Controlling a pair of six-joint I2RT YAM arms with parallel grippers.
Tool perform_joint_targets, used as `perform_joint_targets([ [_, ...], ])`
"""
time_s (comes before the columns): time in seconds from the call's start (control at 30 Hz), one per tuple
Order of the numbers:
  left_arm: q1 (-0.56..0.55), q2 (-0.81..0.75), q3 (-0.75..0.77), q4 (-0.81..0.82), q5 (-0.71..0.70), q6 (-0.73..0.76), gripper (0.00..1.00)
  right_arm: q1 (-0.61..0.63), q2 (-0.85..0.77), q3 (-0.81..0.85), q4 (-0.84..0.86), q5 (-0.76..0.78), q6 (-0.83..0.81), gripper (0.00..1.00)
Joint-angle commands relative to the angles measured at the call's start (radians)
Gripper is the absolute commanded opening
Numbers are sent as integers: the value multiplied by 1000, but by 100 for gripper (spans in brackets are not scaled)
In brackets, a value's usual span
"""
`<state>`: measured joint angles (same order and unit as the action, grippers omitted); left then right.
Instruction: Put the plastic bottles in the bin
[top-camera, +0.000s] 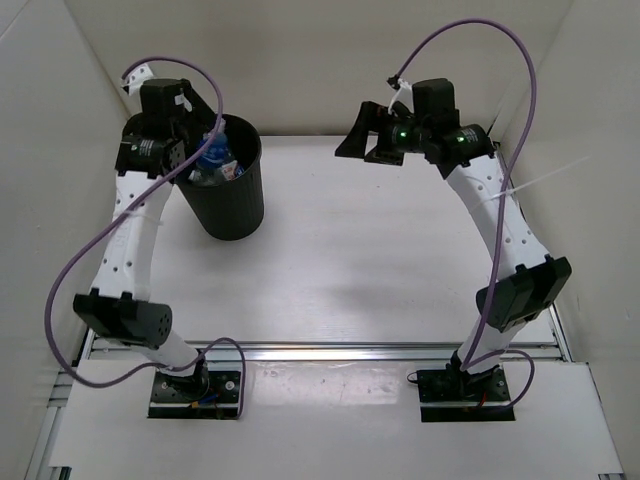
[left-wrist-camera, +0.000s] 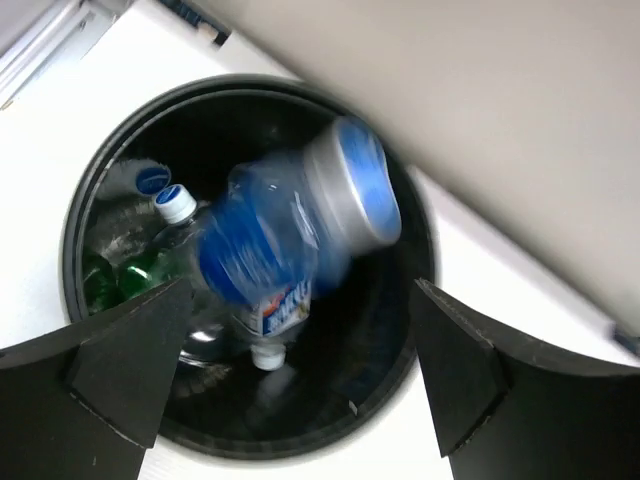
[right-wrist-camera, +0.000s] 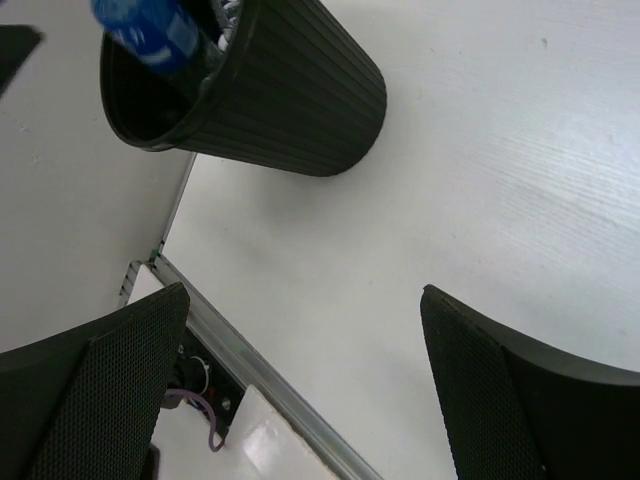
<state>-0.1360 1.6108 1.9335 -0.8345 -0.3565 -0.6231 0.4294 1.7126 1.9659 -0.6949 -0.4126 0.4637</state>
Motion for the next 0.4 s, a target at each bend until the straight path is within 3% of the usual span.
perform_joint_targets([
  [0.0, -8, -218, 4, 21, -22, -29, 100, -58, -31, 53, -109, -18, 18, 100],
  [0.13, -8, -467, -307, 21, -74, -29, 100, -118, -48, 15, -153, -74, 30, 100],
  [0.23, -8, -690, -601, 12, -249, -15, 100, -167, -117, -82, -153, -35, 30, 100],
  [0.27, -8, -782, -664, 12, -377, -15, 100, -199, -131, -100, -153, -35, 30, 100],
  [0.37, -8, -880, -849, 12, -641, -52, 100, -262, -183, -170, -153, 13, 21, 100],
])
